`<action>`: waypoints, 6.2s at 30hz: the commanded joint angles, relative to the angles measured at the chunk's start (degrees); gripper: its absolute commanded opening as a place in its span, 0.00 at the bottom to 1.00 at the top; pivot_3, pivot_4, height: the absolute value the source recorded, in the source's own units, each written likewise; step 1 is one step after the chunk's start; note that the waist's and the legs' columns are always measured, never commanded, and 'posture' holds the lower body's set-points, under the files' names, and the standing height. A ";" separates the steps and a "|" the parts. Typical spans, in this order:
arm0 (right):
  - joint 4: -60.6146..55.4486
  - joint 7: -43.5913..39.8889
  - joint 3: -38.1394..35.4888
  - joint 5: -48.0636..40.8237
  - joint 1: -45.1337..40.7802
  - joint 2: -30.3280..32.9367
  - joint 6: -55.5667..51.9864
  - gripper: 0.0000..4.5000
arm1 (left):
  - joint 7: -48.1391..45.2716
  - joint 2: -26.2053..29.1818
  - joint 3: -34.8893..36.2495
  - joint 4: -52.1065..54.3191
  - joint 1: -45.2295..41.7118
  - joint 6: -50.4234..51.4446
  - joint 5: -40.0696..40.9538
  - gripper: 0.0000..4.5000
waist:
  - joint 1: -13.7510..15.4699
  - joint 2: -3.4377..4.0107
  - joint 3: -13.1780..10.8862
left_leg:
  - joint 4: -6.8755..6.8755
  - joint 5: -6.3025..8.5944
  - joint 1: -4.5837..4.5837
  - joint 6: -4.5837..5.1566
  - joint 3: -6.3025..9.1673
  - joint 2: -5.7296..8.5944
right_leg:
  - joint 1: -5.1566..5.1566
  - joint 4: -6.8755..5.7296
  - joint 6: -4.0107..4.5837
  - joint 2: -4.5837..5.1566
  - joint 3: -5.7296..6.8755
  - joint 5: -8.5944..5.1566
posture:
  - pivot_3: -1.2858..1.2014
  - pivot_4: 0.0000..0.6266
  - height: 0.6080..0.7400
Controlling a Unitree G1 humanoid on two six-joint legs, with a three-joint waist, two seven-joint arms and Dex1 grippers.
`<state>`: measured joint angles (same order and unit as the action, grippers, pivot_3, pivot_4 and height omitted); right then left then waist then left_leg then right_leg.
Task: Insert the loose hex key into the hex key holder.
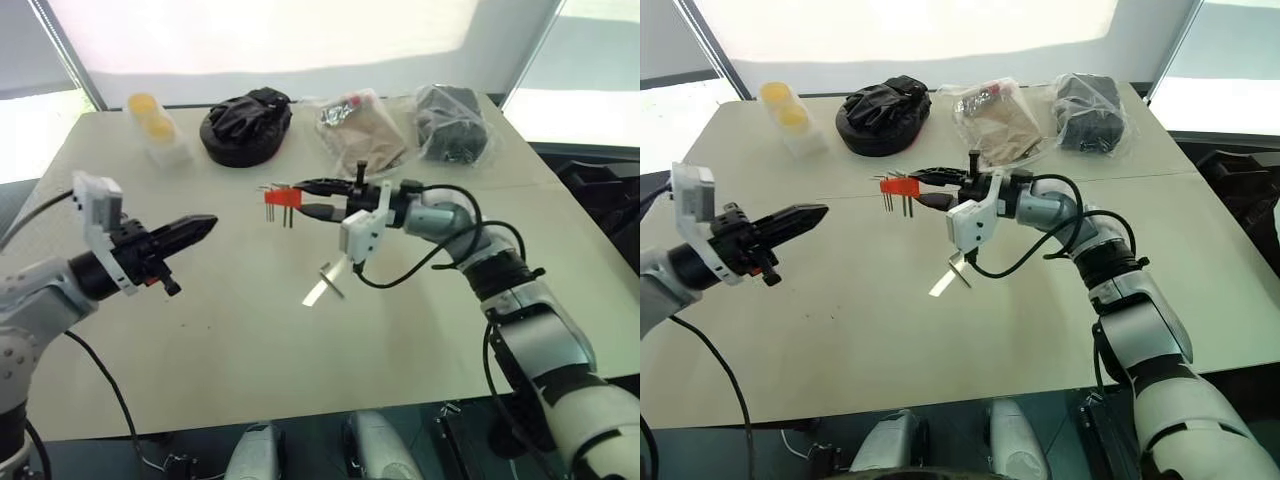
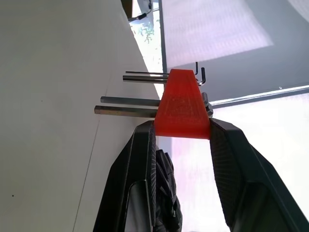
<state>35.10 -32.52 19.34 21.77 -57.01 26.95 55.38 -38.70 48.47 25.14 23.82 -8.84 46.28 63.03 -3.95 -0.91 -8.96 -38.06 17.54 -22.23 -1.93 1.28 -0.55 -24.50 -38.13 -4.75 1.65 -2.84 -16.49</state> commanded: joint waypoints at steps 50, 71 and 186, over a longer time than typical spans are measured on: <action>-11.91 -11.86 0.74 -12.68 0.98 -0.32 -3.26 0.22 | -7.92 -5.11 -10.02 -9.51 -17.49 0.73 -5.81 0.99 | 0.13 0.00 0.00 | -0.09 -0.07 -0.02 -0.11 0.02 0.01 | 0.00 -0.08 0.00 0.01 0.01 0.00 | 0.52 0.24 1.00; -15.51 -12.40 0.73 -13.22 3.11 0.20 -5.43 0.22 | -6.97 -9.05 -11.83 -8.14 -19.65 1.24 -5.85 0.21 | 0.26 -0.01 0.00 | -0.12 -0.07 -0.02 -0.11 0.02 0.02 | 0.01 -0.10 -0.01 0.02 0.01 0.00 | 0.52 0.24 1.00; -33.88 1.64 -32.55 -60.71 3.64 -20.80 -101.83 0.01 | 0.68 -9.20 -10.76 -9.72 -15.00 -3.23 -5.60 0.05 | 1.46 0.03 -0.02 | -0.10 -0.01 -0.12 0.00 0.07 0.05 | -0.06 -0.06 0.00 0.00 0.03 0.00 | 0.52 0.24 1.00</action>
<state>4.94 -30.74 -10.24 -33.07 -51.41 6.87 -44.36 -36.77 39.16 14.11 14.17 -22.38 44.31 58.02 -2.50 -0.88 -8.98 -38.16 17.53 -22.36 -1.93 1.36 -0.50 -24.56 -38.20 -4.75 1.66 -2.81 -16.49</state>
